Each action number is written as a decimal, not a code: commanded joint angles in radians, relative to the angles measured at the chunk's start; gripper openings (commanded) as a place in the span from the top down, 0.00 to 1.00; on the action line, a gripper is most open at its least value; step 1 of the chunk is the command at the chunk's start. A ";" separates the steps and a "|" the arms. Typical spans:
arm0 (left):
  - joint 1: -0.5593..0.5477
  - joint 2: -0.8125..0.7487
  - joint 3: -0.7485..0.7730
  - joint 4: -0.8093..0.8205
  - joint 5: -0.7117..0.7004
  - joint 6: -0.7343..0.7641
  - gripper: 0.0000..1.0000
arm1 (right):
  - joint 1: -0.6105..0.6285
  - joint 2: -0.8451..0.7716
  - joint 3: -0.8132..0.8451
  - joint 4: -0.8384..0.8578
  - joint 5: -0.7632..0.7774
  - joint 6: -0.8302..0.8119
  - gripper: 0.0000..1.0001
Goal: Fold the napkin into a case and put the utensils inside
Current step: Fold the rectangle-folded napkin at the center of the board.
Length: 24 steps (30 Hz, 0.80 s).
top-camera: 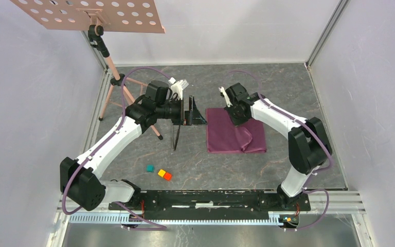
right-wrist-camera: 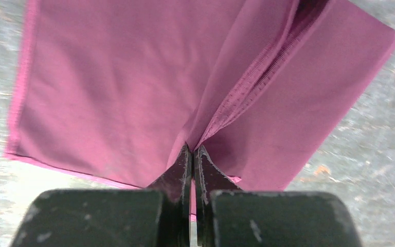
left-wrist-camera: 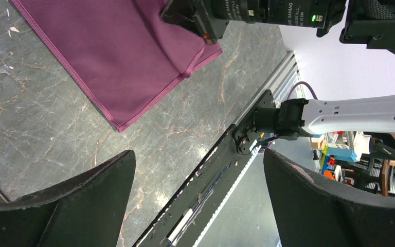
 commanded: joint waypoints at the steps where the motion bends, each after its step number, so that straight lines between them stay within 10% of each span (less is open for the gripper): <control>1: 0.007 -0.018 -0.002 0.017 -0.006 0.044 0.00 | 0.041 0.047 0.081 0.014 -0.081 0.094 1.00; 24: 0.024 -0.022 -0.002 0.015 -0.011 0.048 0.00 | 0.093 0.140 0.088 0.137 -0.290 0.163 1.00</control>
